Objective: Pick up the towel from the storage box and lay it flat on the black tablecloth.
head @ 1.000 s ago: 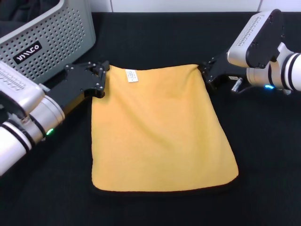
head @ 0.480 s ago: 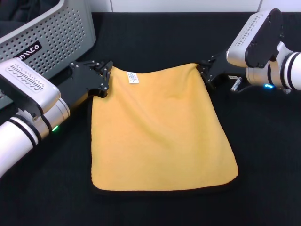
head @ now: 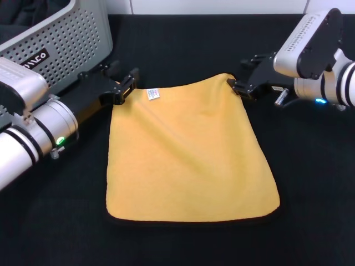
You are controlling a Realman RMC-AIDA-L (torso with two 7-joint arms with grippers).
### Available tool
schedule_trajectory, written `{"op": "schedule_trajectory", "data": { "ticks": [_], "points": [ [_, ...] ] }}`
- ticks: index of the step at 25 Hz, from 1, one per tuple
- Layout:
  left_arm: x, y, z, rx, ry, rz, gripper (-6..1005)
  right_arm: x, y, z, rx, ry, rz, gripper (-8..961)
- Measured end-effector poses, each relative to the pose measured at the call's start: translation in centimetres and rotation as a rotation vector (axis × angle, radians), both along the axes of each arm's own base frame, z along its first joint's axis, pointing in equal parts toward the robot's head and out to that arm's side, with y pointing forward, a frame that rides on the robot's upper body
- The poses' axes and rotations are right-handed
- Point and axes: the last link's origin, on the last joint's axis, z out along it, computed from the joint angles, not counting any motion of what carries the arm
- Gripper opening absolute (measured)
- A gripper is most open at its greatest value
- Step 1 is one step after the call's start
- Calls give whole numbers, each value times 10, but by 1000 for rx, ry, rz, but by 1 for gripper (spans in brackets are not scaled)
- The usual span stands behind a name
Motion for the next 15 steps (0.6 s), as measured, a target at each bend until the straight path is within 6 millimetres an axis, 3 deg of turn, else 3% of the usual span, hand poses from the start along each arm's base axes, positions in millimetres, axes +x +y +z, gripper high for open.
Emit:
{"op": "schedule_trajectory", "data": {
  "ticks": [6, 9, 10, 15],
  "points": [
    [-5, -5, 6, -118, -103, 60, 430, 2, -5, 12, 16, 56, -7, 518],
    [-7, -11, 7, -122, -118, 60, 641, 6, -11, 22, 10, 106, -19, 719],
    [-8, -14, 8, -118, -125, 56, 666, 9, -13, 27, 15, 125, -24, 795],
    [-7, -26, 11, -117, -162, 16, 790, 22, -28, 53, 37, 193, -20, 836]
  ]
}}
